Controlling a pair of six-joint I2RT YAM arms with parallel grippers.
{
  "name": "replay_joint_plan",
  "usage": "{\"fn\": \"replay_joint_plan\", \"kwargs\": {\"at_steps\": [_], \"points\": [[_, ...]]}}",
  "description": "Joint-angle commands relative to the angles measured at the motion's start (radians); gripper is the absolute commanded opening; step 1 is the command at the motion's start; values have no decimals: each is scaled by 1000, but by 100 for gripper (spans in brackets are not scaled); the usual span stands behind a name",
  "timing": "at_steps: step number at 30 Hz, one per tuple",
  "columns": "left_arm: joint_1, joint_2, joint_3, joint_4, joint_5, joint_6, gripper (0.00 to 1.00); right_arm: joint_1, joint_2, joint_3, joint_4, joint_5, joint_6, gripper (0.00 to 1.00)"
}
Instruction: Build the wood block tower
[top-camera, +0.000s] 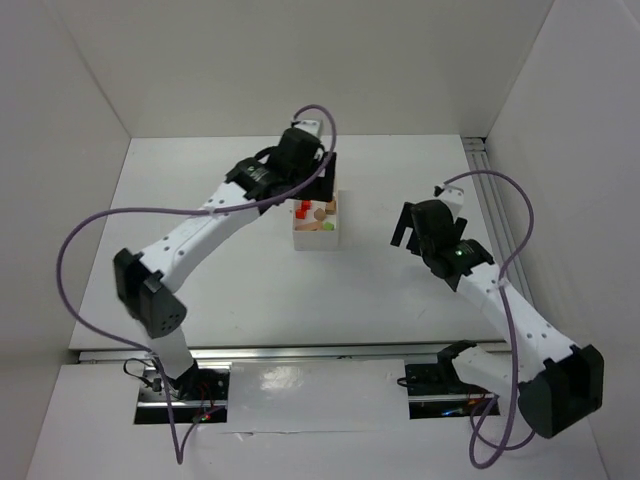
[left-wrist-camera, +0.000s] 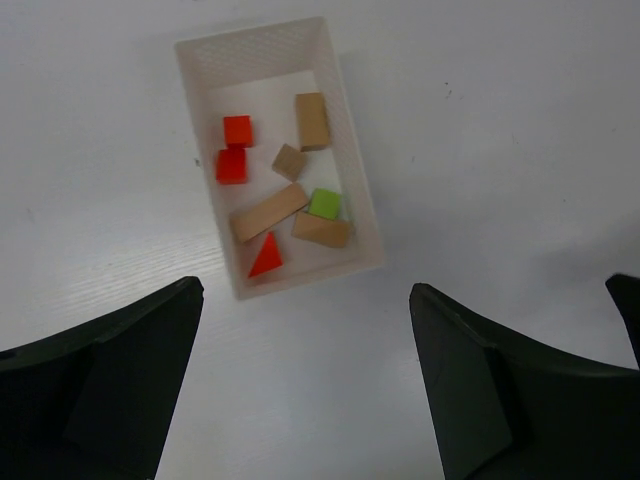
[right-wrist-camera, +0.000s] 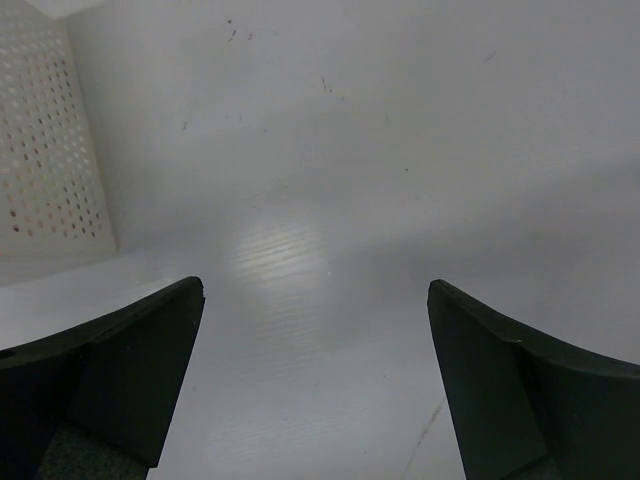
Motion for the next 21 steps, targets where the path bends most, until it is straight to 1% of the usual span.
{"fn": "replay_joint_plan", "kwargs": {"at_steps": [1,2,3,4,5,6,8,10,13,14,16,17,19,21], "points": [[-33,200,184,-121,-49,-49,97,6,-122,-26,-61,21,18,100],[-33,243,266,-132,-49,-61,91,15,-172,-35,-72,21,29,100],[-42,281,294,-132,-36,-61,87,15,-195,-36,-87,21,29,100],[-42,353,322,-132,-36,-84,85,15,-217,-36,-87,21,39,100],[-42,390,372,-132,-26,-94,85,15,-252,-36,-99,21,39,100],[-42,422,398,-132,-37,-113,80,15,-267,-46,-110,21,39,100],[-42,471,448,-149,-57,-158,80,15,-293,-46,-119,21,58,100],[-42,527,472,-135,-57,-167,80,15,-319,-46,-132,21,58,100],[-42,602,540,-135,-46,-157,75,15,-329,-37,-141,12,79,100],[-42,620,540,-135,-34,-157,75,15,-338,-37,-141,12,79,100],[-33,663,552,-135,-13,-157,69,15,-338,-48,-141,1,79,100],[-33,674,552,-135,-3,-157,69,15,-338,-48,-130,1,79,100],[-33,692,552,-135,-3,-166,65,15,-326,-48,-130,-10,79,100],[-33,706,552,-126,-23,-166,65,15,-303,-48,-121,-10,79,100]]}}
